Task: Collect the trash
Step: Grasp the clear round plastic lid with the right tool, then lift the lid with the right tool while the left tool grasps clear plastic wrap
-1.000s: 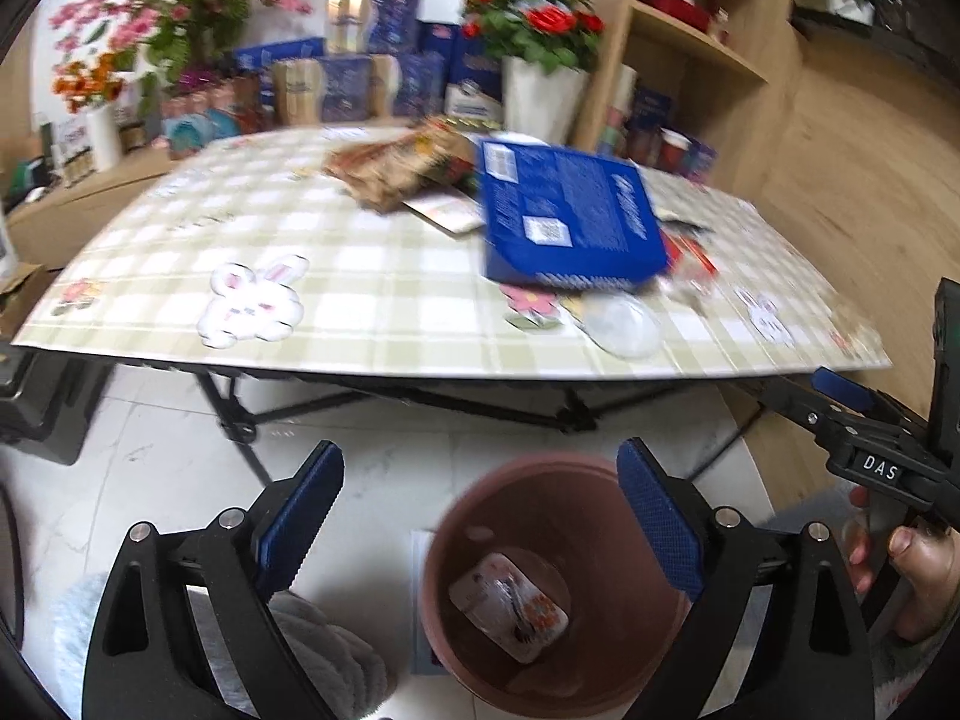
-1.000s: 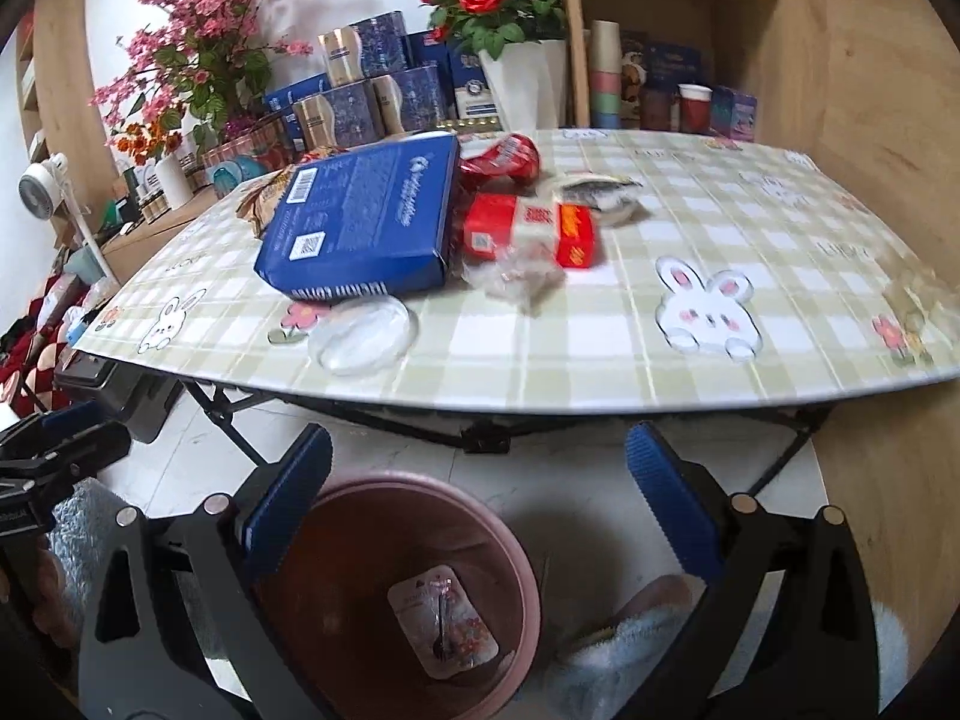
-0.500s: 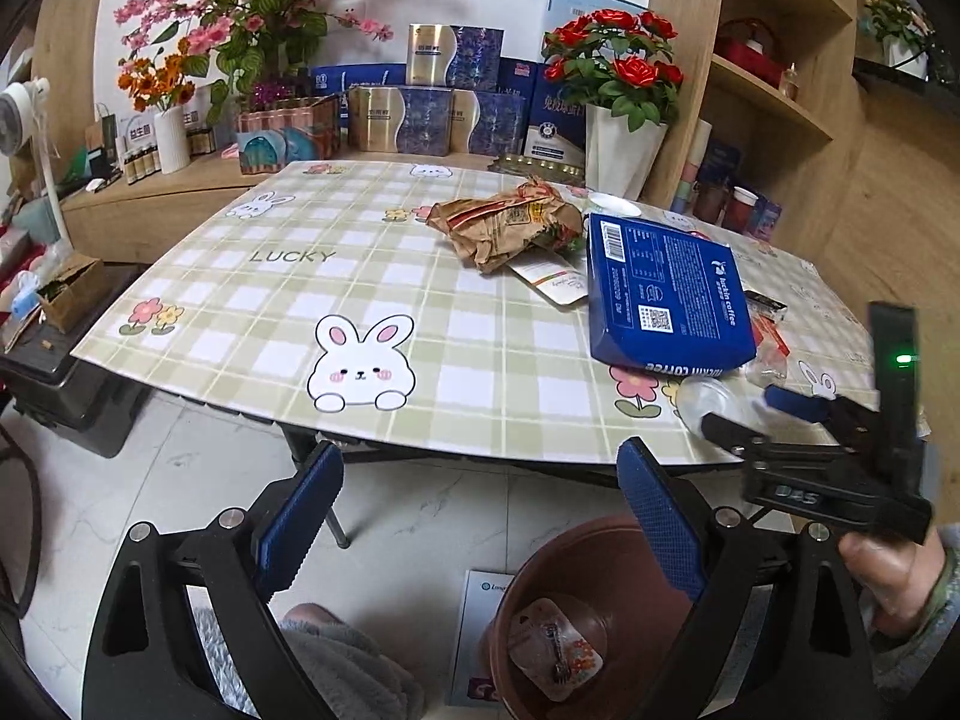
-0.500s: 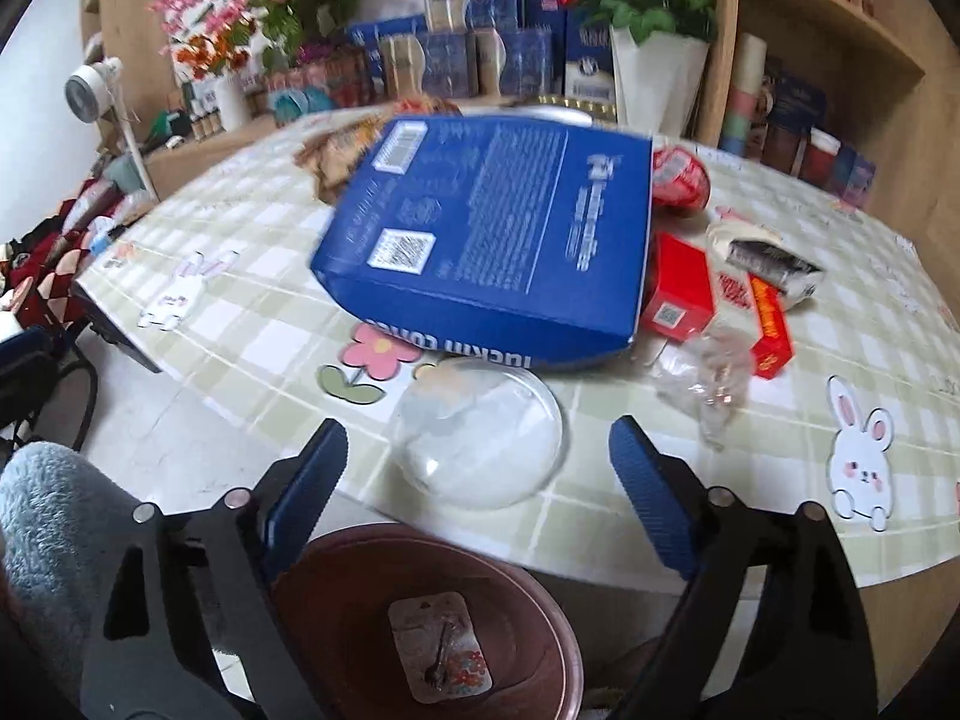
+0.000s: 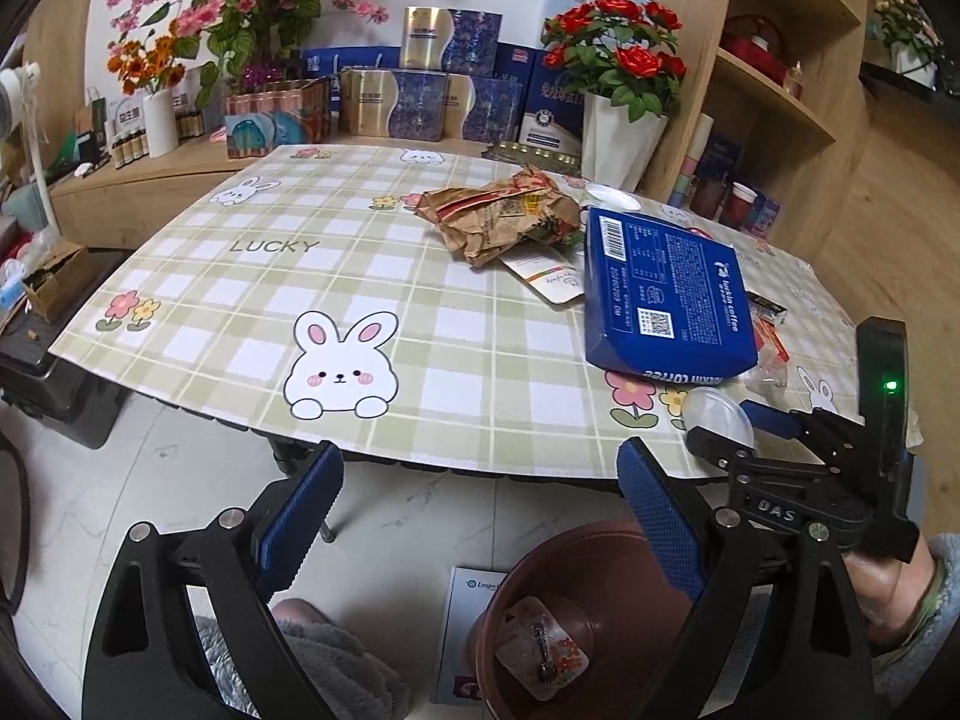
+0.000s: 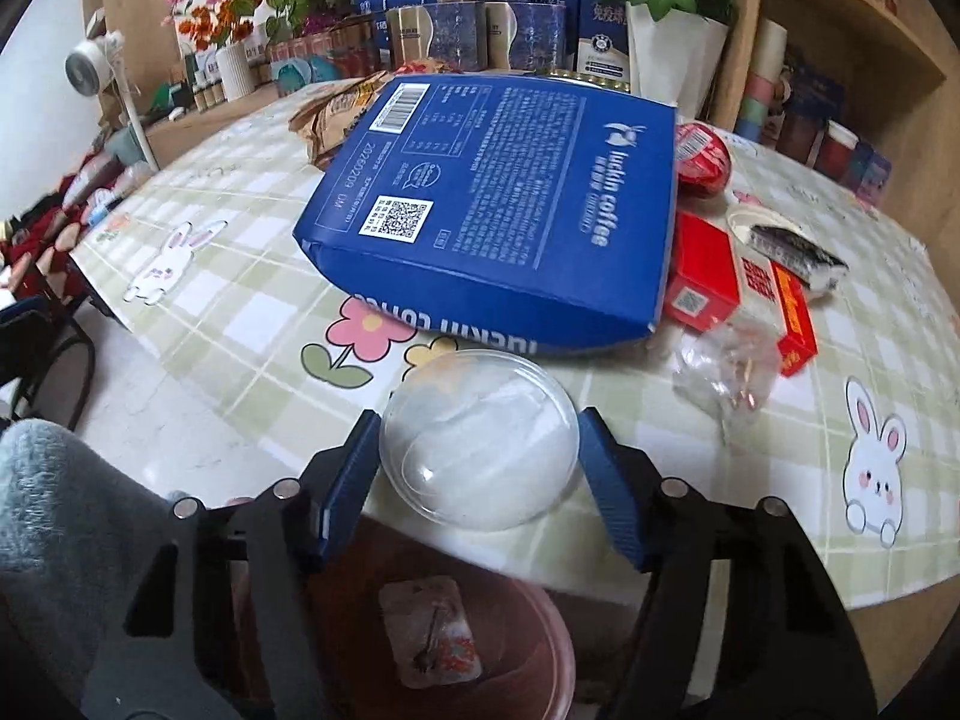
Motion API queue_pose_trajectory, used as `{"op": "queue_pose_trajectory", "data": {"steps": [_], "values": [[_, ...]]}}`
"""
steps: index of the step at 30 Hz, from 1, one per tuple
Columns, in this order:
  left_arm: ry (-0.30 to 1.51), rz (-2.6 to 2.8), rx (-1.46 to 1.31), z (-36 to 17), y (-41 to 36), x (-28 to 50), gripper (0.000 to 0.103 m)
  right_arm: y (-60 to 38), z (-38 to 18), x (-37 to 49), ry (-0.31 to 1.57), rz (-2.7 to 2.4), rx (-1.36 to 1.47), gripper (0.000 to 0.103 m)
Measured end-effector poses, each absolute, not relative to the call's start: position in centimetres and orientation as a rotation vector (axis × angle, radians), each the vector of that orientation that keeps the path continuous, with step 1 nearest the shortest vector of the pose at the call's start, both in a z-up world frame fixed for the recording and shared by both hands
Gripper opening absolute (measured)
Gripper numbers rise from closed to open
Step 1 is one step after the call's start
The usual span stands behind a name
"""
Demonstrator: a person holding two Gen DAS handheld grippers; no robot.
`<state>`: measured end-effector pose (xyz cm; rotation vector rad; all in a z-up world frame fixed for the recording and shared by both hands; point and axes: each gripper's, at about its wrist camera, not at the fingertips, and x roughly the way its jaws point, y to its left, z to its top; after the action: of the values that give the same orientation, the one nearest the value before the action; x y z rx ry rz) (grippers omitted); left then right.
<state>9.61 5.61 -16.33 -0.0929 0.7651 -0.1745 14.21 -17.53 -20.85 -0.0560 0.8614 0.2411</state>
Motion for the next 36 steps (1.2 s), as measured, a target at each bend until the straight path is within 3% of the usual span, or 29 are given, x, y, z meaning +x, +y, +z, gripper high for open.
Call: {"op": "queue_pose_trajectory", "data": {"steps": [15,23,31,36], "values": [[0.817,-0.331,-0.062,-16.0,0.2,11.4,0.09,-25.5,-17.6,9.7,0.773,0.172,0.15,0.067],[0.811,-0.544,0.04,-15.2,-7.2,13.4,0.06,-30.0,-15.4,10.4,0.705,0.122,0.198,0.067],[0.865,-0.708,0.166,-16.9,-17.5,16.7,0.038,-34.9,-14.0,10.2,0.654,0.057,0.242,0.067],[0.931,-0.692,0.223,-19.1,-20.7,18.7,0.034,-36.5,-14.6,10.1,0.64,0.041,0.275,0.067]]}}
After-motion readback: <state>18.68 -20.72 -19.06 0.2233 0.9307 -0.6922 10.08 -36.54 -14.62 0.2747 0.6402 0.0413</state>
